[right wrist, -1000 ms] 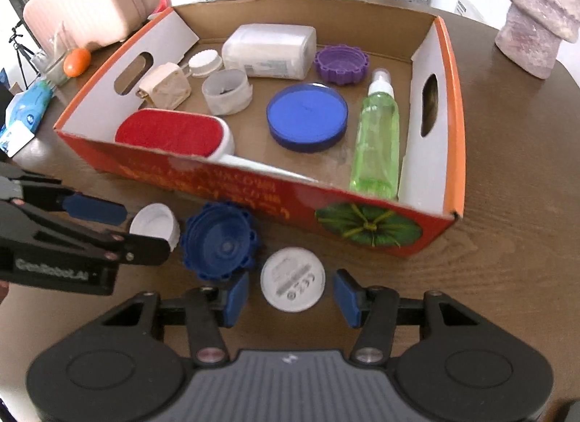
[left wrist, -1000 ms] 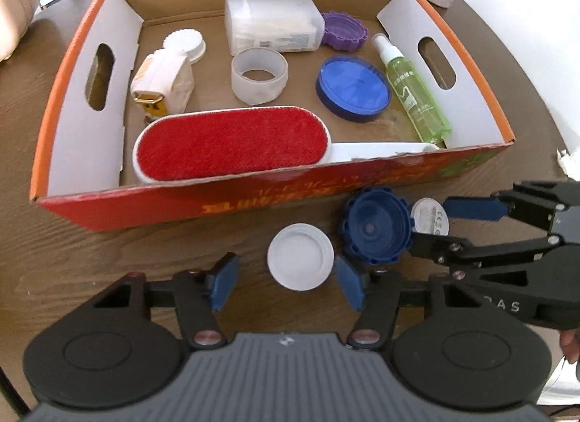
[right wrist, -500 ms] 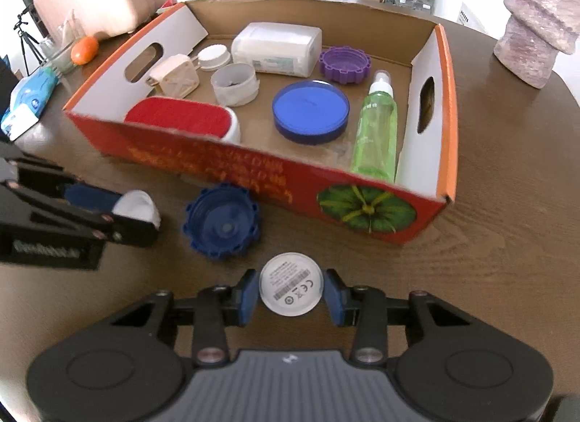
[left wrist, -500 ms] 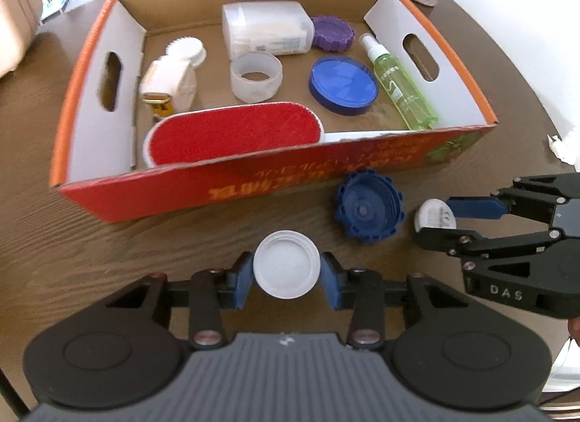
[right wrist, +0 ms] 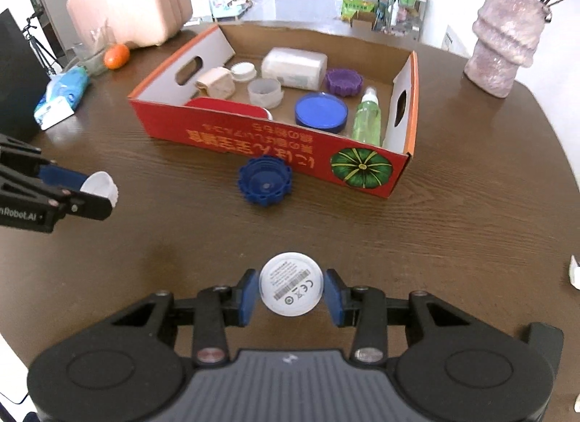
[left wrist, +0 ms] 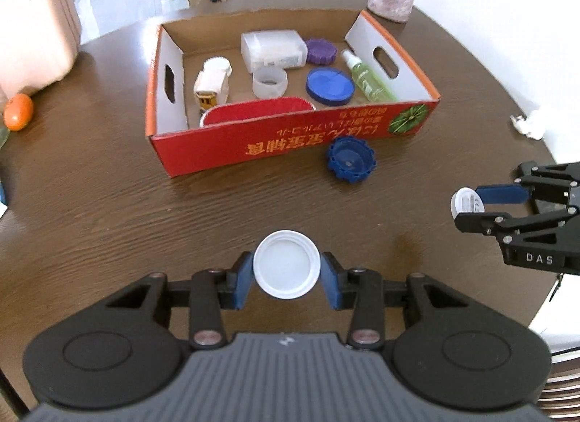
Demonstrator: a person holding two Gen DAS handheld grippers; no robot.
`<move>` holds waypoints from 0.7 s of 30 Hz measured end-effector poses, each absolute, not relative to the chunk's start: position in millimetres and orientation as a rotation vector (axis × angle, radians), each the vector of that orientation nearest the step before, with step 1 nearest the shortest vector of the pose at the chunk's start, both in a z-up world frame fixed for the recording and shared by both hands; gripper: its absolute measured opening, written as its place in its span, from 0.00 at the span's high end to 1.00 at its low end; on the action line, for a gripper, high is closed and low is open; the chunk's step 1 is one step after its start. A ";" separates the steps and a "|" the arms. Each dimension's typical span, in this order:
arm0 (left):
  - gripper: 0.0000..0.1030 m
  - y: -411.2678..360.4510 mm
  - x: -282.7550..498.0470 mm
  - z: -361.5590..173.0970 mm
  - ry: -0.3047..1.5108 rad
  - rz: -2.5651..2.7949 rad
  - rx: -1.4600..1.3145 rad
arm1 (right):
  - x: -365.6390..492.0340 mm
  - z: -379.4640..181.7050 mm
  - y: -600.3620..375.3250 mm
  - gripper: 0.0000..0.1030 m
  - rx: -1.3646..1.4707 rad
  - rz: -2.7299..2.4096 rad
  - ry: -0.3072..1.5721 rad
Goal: Organize rigid objects
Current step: 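Carry both white caps into the box and open both tools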
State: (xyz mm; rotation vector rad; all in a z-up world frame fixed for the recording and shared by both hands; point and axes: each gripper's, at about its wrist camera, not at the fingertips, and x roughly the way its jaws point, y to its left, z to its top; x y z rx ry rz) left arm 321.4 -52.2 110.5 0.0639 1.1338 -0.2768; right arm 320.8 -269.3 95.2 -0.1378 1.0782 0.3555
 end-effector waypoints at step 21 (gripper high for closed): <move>0.60 -18.1 451.7 133.7 1.127 -0.189 0.016 | 435.8 128.5 -244.4 0.63 -0.104 0.401 1.051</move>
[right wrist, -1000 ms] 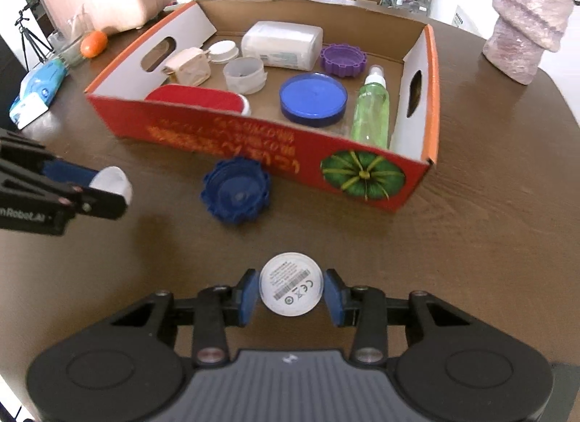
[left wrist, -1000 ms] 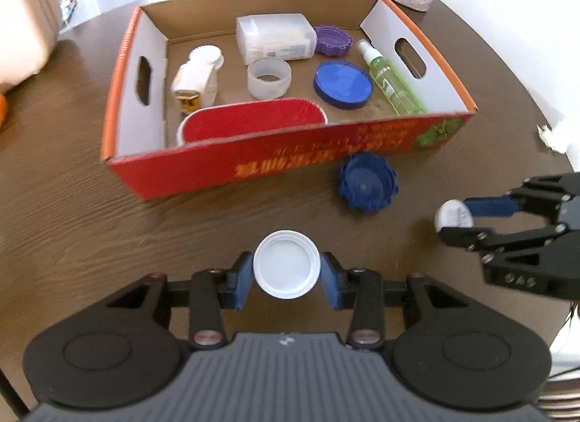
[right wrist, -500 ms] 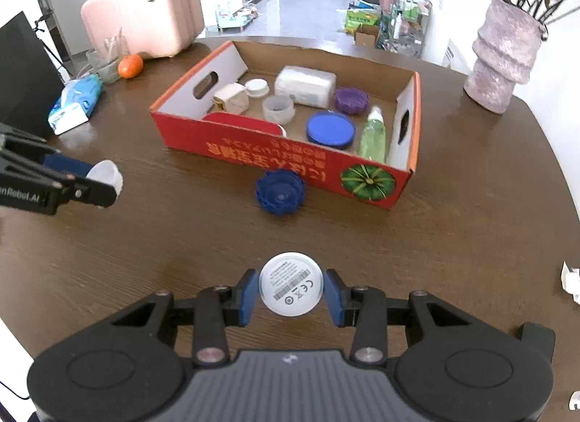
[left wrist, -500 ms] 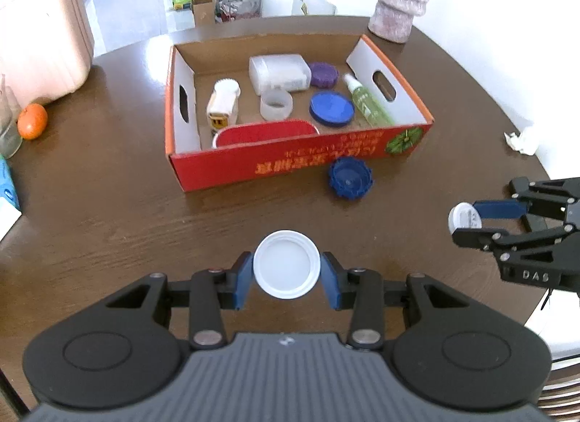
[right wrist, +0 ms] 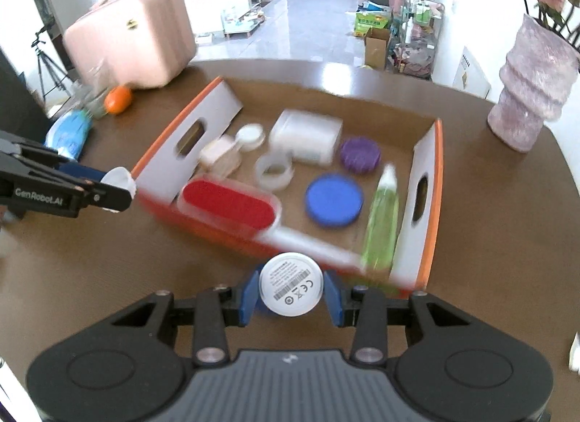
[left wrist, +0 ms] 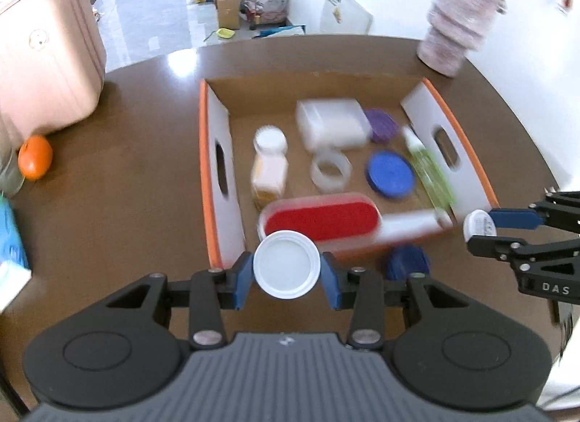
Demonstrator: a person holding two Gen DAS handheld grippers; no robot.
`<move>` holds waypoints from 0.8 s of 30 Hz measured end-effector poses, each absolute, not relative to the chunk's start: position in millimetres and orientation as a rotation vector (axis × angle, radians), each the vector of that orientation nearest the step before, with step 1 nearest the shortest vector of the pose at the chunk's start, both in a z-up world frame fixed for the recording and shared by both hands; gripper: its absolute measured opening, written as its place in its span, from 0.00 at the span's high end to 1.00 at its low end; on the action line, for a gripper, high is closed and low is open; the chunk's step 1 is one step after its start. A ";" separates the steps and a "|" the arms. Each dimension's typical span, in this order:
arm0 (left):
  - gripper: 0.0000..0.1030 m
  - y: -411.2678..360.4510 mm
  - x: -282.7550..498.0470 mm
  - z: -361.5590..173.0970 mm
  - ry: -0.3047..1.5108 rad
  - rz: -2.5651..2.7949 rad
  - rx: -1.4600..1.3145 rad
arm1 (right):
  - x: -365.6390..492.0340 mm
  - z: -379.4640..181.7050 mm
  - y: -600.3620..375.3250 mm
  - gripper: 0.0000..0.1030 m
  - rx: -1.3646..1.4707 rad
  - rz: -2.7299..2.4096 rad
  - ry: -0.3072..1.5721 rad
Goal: Organize rigid objects
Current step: 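Carry both white caps into the box and open both tools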
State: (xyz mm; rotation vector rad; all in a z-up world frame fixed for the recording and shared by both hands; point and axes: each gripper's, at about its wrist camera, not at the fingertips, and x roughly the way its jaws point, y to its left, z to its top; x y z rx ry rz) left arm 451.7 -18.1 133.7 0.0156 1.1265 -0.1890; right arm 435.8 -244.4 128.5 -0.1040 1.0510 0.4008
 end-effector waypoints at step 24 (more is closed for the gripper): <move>0.56 -24.0 605.1 52.1 1.177 -0.110 0.073 | 599.4 36.8 -179.7 0.60 -0.144 0.409 1.143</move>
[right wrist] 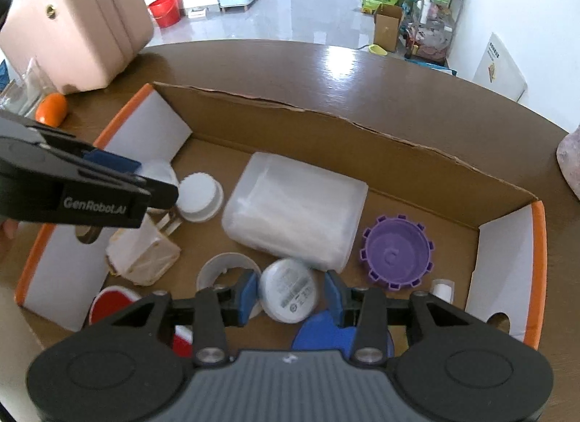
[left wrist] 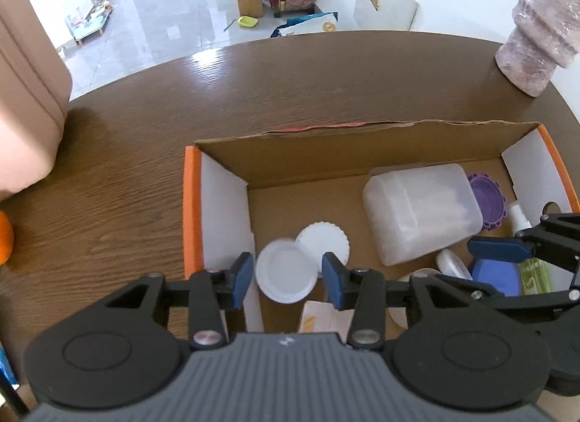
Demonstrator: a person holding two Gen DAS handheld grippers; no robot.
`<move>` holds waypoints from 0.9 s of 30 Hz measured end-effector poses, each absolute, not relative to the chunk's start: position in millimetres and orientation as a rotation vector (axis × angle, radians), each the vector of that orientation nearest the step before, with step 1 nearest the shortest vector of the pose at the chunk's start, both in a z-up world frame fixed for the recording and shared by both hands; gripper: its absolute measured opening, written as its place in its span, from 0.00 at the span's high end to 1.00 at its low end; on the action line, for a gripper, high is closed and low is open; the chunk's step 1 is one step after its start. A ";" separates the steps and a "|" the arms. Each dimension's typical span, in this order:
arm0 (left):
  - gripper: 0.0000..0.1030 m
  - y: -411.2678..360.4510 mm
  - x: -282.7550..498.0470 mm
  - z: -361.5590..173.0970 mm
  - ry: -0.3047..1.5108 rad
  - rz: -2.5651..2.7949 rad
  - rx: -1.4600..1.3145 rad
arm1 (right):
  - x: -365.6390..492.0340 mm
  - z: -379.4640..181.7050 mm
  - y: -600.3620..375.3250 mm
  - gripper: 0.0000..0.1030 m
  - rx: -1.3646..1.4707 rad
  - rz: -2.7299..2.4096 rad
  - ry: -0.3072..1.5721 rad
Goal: Organize rigid objects
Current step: 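Carry both white caps into the box and open both tools, then withdraw both tools from the box toward the dark blue cap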
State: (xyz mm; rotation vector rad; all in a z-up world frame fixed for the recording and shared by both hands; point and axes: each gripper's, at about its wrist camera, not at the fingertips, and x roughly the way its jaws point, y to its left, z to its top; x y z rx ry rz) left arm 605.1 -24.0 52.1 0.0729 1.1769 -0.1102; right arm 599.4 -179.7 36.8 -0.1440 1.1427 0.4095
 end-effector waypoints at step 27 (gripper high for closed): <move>0.41 -17.5 445.5 139.2 1.085 -0.190 0.016 | 459.0 129.1 -235.2 0.49 -0.118 0.349 1.044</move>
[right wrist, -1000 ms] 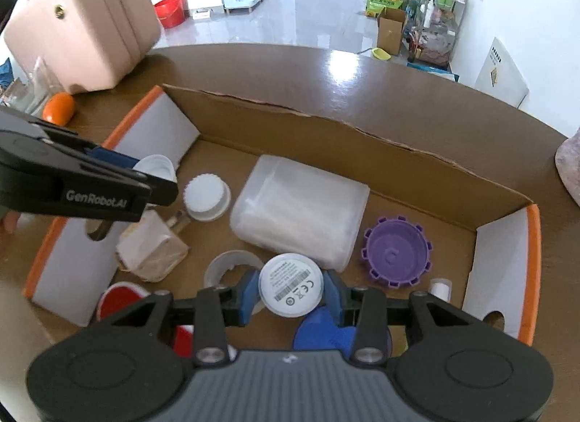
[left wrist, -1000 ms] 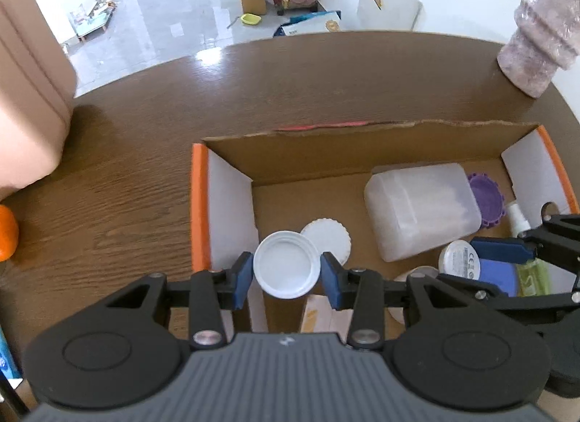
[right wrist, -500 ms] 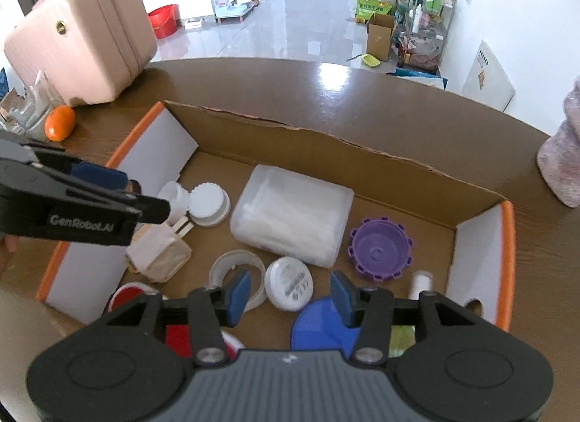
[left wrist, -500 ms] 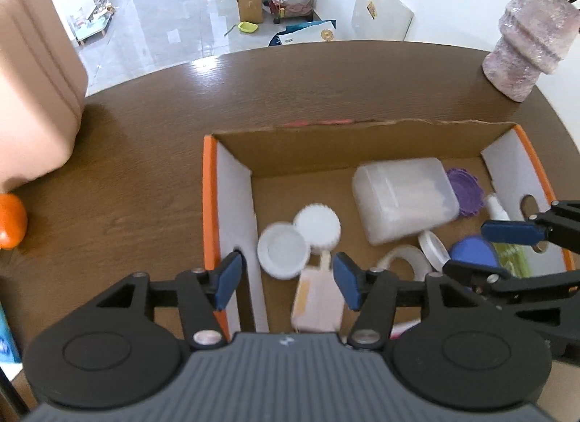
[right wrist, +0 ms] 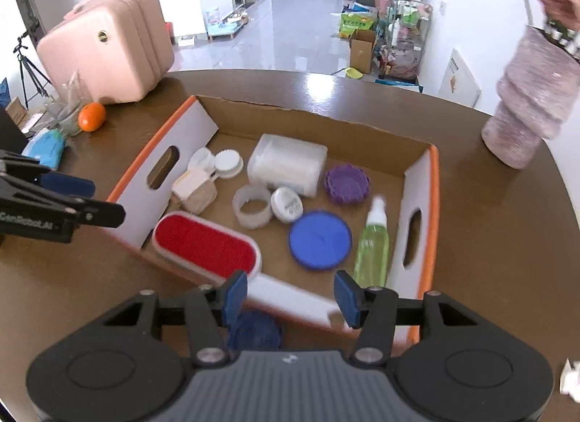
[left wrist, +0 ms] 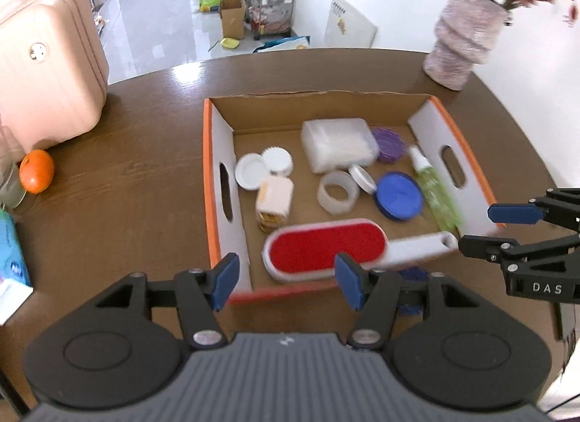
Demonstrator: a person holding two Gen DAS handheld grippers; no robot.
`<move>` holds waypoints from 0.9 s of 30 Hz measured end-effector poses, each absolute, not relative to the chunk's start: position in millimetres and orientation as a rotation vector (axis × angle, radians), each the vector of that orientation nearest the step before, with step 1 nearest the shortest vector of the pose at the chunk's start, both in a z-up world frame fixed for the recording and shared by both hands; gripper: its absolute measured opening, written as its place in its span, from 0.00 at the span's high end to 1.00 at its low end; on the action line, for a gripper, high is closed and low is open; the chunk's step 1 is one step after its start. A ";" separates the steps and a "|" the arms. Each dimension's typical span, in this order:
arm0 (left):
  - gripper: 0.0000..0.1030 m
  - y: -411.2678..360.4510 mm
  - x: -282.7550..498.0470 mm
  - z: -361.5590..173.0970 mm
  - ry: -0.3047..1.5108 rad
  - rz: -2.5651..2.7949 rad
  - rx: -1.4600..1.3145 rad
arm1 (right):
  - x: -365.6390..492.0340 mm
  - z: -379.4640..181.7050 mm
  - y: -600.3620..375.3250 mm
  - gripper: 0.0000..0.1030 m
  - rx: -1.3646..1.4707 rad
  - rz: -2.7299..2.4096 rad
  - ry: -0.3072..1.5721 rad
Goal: Organize rigid objects
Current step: 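Withdraw both tools from the box toward the dark blue cap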
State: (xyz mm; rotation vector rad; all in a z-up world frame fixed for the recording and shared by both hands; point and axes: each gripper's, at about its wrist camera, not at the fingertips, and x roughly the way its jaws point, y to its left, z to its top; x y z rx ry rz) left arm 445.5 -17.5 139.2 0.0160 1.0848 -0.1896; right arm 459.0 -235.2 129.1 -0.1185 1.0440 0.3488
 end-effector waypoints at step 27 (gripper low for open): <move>0.40 -35.1 269.7 93.5 0.969 -0.269 0.022 | 264.4 85.8 -271.0 0.44 -0.001 0.353 0.930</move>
